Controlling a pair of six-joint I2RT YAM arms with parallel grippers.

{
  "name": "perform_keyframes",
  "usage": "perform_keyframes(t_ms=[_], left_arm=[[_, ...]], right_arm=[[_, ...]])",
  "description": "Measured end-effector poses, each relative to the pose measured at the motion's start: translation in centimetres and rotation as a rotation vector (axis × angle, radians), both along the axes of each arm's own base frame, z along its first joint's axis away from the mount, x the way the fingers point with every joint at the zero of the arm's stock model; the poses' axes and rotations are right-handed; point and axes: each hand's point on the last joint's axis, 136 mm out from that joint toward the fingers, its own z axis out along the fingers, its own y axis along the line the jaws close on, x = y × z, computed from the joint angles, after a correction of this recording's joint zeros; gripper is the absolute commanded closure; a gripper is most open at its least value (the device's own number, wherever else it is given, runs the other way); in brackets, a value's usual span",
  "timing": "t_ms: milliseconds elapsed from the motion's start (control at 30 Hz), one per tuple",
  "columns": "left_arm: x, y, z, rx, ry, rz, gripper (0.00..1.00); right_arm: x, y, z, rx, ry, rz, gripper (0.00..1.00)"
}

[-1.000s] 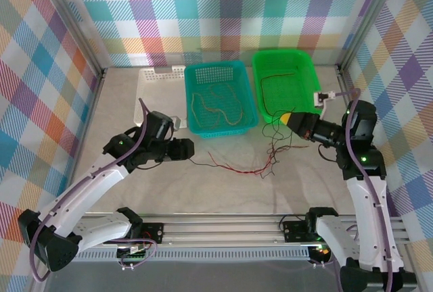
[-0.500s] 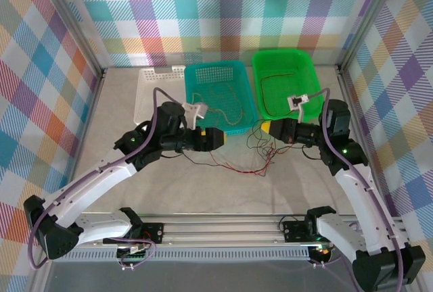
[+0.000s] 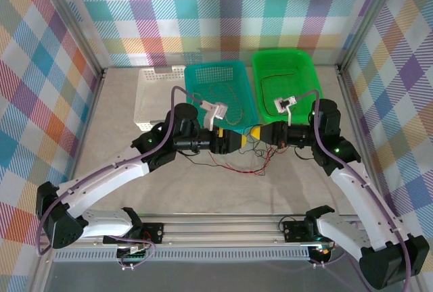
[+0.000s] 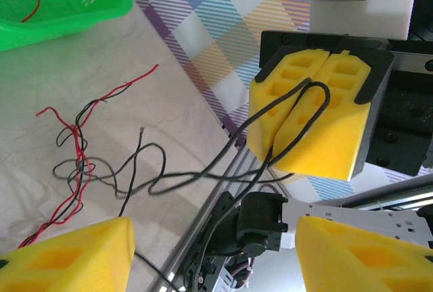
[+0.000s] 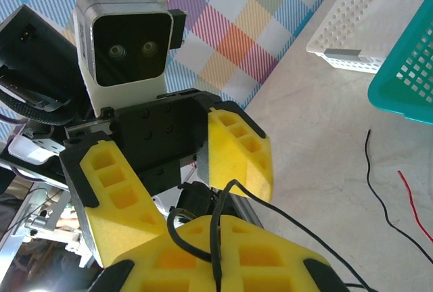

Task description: Untangle the cables

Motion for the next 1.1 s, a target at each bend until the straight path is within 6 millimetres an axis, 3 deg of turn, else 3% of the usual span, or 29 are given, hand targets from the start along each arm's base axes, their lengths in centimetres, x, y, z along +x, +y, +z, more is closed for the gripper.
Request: perform_keyframes(t_ms=[200,333,500,900,1000,1067,1100], left_arm=[[0.2,-0.9,-1.1,0.005,0.007,-0.013,0.44],[0.3,-1.0,-1.1,-0.001,0.001,-0.014,0.56],[0.2,-1.1,-1.2,-0.009,-0.006,-0.017,0.64],[0.2,-0.6,-2.0,0.002,-0.007,0.004,0.73],[0.2,-0.5,-1.8,-0.001,-0.013,0.009,0.83],[0.2,-0.4,-1.7,-0.003,-0.015,0.011,0.97],[0.2,-0.4,-1.7,-0.003,-0.016,0.012,1.0]], right_arm=[[-0.7,0.8,0.1,0.005,-0.006,0.042,1.0],[-0.8,1.0,0.2,0.008,-0.014,0.054,1.0],[-0.8,1.1,-0.1,0.006,-0.011,0.055,1.0],[-0.9,1.2,-0.5,0.002,-0.001,0.06,1.0],[-0.9,1.3,-0.5,0.003,-0.001,0.061,1.0],[-0.8,1.3,-0.6,0.001,0.004,0.061,1.0],[-0.8,1.3,-0.7,0.0,0.008,0.062,1.0]])
